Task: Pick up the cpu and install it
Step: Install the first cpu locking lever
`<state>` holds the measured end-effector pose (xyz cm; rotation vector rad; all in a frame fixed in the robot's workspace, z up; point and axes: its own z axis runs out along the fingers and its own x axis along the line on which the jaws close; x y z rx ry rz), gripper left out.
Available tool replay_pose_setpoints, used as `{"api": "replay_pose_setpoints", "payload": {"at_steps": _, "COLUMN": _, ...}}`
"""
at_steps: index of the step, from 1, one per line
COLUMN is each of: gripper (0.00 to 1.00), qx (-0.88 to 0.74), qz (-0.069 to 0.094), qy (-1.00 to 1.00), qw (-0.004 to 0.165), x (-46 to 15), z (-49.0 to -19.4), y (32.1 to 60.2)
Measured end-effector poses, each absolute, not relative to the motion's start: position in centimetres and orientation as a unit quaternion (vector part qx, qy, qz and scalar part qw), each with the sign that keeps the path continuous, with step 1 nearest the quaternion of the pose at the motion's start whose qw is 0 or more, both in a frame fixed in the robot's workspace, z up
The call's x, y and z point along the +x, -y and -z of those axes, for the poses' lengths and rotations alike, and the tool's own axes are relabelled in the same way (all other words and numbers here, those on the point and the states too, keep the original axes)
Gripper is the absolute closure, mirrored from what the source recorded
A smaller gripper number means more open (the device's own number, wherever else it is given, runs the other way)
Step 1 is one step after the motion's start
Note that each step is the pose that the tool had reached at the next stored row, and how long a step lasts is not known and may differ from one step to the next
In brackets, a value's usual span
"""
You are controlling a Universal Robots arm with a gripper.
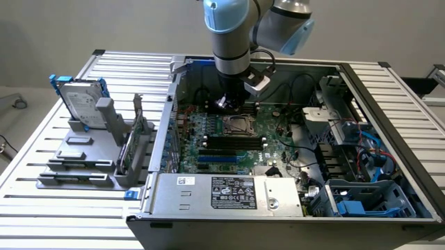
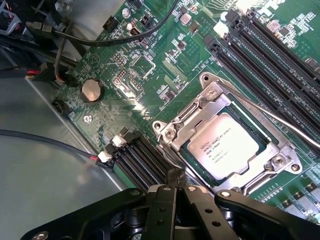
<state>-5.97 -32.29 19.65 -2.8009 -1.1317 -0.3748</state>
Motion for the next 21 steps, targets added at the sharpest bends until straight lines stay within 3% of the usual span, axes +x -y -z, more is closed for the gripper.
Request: {"api": "replay_pose_setpoints", "payload": {"at_steps": 21, "gripper": 0.89, "qx": -0.919, "qz": 0.123, "qy": 0.371, "qw": 0.048, "x": -5.12, "z": -19.65, "y": 32.35}}
